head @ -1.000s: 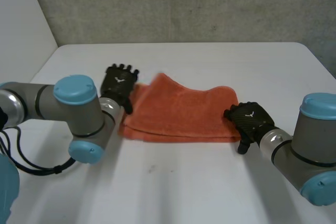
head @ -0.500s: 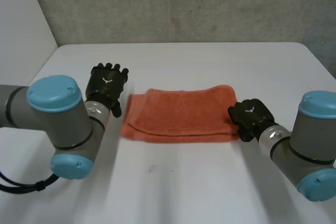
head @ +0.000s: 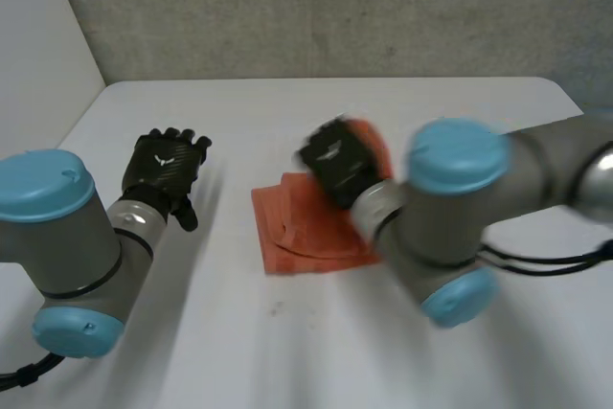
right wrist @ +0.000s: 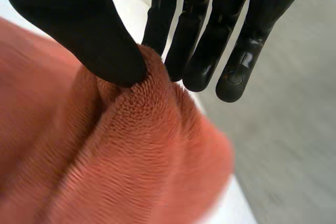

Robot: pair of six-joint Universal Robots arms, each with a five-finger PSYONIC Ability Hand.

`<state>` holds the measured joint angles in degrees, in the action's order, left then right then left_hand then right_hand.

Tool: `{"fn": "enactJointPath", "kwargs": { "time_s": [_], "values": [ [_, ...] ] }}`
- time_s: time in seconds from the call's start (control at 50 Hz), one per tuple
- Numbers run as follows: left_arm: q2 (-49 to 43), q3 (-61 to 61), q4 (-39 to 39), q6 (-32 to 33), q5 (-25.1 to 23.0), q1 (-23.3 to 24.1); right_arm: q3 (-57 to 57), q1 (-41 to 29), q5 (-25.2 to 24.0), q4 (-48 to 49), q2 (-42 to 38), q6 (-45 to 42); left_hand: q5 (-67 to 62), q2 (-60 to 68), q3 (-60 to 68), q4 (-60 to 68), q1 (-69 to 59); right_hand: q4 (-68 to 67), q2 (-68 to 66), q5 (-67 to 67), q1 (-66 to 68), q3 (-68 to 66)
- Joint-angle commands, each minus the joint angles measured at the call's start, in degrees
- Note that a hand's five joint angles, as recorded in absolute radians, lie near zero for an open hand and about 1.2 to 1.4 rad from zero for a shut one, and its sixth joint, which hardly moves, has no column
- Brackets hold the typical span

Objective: Fold the laundry

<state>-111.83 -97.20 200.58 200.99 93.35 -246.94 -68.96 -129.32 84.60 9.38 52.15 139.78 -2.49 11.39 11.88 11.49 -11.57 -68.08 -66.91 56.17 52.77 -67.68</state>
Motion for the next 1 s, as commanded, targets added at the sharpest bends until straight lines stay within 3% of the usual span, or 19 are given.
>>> {"fn": "enactJointPath", "kwargs": {
  "time_s": [0.02,0.06,0.08,0.12,0.18,0.24,0.36,0.42,0.54,0.68,1.0],
  "values": [
    [1.09,1.14,0.08,-5.69,0.08,0.75,1.37,-8.93,-5.59,-1.38,-6.97,-2.66,2.44,-1.35,-1.84,-1.44,1.53,-4.15,-5.32,6.06,19.46,-4.55],
    [1.18,1.49,0.08,-6.4,-0.01,0.93,1.11,-8.67,-4.53,-1.55,-6.54,-2.49,2.44,-1.35,-1.84,-1.44,1.53,27.39,26.22,-25.48,-12.07,26.99],
    [1.18,2.01,0.08,-6.75,-0.09,1.1,0.58,-8.23,-3.4,-1.38,-5.67,-1.97,2.44,-1.35,-1.84,-1.44,1.53,49.2,48.03,-47.29,-33.89,48.8],
    [1.09,2.63,0.08,-7.02,-0.27,1.37,-0.03,-7.44,-2.07,-1.2,-4.35,-0.74,2.44,-1.35,-1.84,-1.44,1.53,57.29,56.13,-55.39,-41.98,56.9],
    [0.83,4.56,0.08,-7.02,-1.32,2.77,-1.0,-4.64,-1.1,-0.85,-0.49,2.5,2.44,-1.35,-1.84,-1.44,1.53,58.08,56.91,-56.17,-42.77,57.68],
    [-0.14,7.19,-0.01,-7.54,-2.64,4.35,-2.67,0.98,-1.01,-0.76,3.91,11.62,2.44,-1.35,-1.84,-1.44,1.53,58.08,56.91,-56.17,-42.77,57.68],
    [-4.87,14.12,-0.71,-12.1,-3.52,8.21,-2.68,3.99,-1.1,-1.64,4.63,26.3,1.94,-0.85,-1.34,-0.94,1.03,58.08,56.91,-56.17,-42.77,57.68],
    [-6.47,16.17,-1.06,-13.43,-3.52,9.19,-2.24,4.69,-2.24,-2.95,4.19,29.4,1.77,-0.67,-1.16,-0.77,0.85,58.08,56.91,-56.17,-42.77,57.68],
    [-13.05,21.87,-6.07,-17.03,-3.52,10.51,-0.65,6.19,-4.18,-5.6,1.64,30.29,1.27,-0.17,-0.66,-0.27,0.35,58.08,56.91,-56.17,-42.77,57.68],
    [-18.68,24.25,-11.87,-18.09,-3.96,10.42,6.98,7.85,-4.97,-13.23,-7.49,31.69,1.1,0.0,-0.49,-0.1,0.18,58.08,56.91,-56.17,-42.77,57.68],
    [-17.64,24.78,-18.73,-17.56,-4.14,9.54,12.35,8.74,-5.23,-18.87,-9.0,31.96,1.94,-0.84,-1.33,-0.94,1.02,58.08,56.91,-56.17,-42.77,57.68]
  ]
}}
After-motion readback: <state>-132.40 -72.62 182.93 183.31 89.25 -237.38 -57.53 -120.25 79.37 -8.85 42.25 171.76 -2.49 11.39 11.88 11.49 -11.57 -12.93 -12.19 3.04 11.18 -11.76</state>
